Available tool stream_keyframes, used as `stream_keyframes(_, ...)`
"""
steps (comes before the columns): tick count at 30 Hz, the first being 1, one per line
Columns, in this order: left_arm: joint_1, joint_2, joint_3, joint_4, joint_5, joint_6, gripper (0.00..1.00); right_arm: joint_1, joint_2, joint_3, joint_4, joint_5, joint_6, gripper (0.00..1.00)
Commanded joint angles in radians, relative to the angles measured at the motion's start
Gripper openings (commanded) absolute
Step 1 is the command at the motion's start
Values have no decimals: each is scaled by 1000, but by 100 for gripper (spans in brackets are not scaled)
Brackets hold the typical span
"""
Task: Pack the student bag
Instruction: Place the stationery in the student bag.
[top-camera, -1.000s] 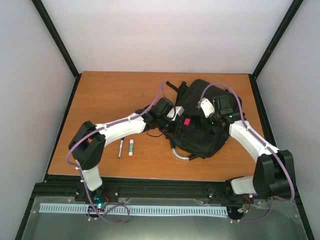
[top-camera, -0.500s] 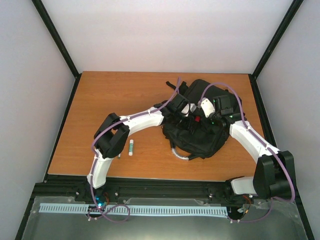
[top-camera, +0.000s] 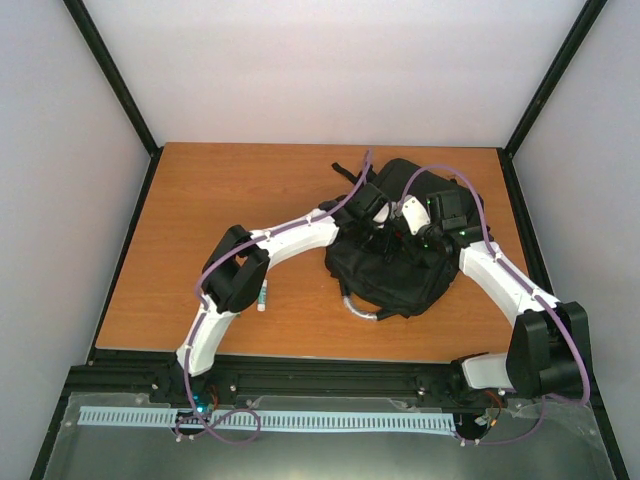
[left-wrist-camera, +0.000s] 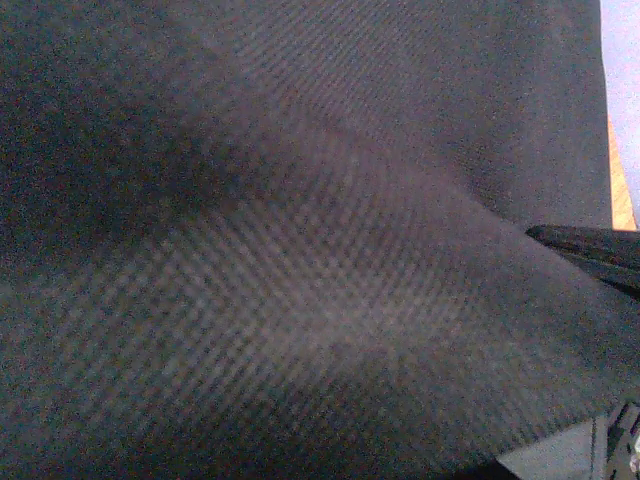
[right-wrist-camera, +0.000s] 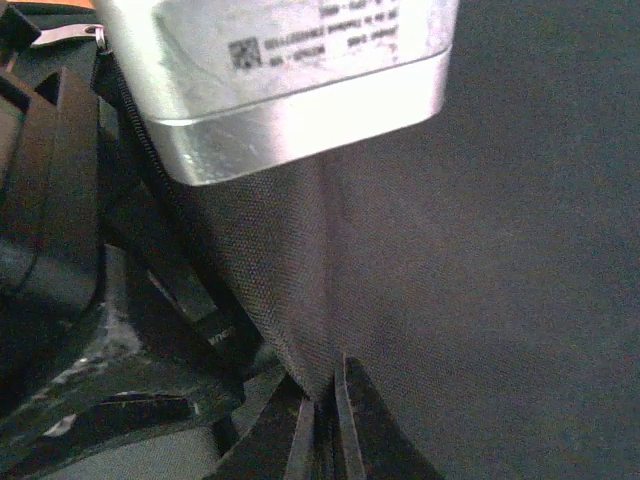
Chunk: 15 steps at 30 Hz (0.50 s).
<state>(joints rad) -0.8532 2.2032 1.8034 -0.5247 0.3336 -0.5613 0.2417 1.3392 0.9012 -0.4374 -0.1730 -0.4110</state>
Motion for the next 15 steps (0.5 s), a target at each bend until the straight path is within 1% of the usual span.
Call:
stream_keyframes(1, -3, 16, 58, -36, -48, 28, 29, 3, -23, 14, 2, -47, 1, 3)
stream_keyframes(9, -17, -108, -32, -46, -101, 16, 49, 3, -17, 14, 1, -47, -1, 3)
stream_keyframes(15, -54, -212, -191, 5, -138, -27, 50, 2, -13, 17, -2, -53, 1, 3)
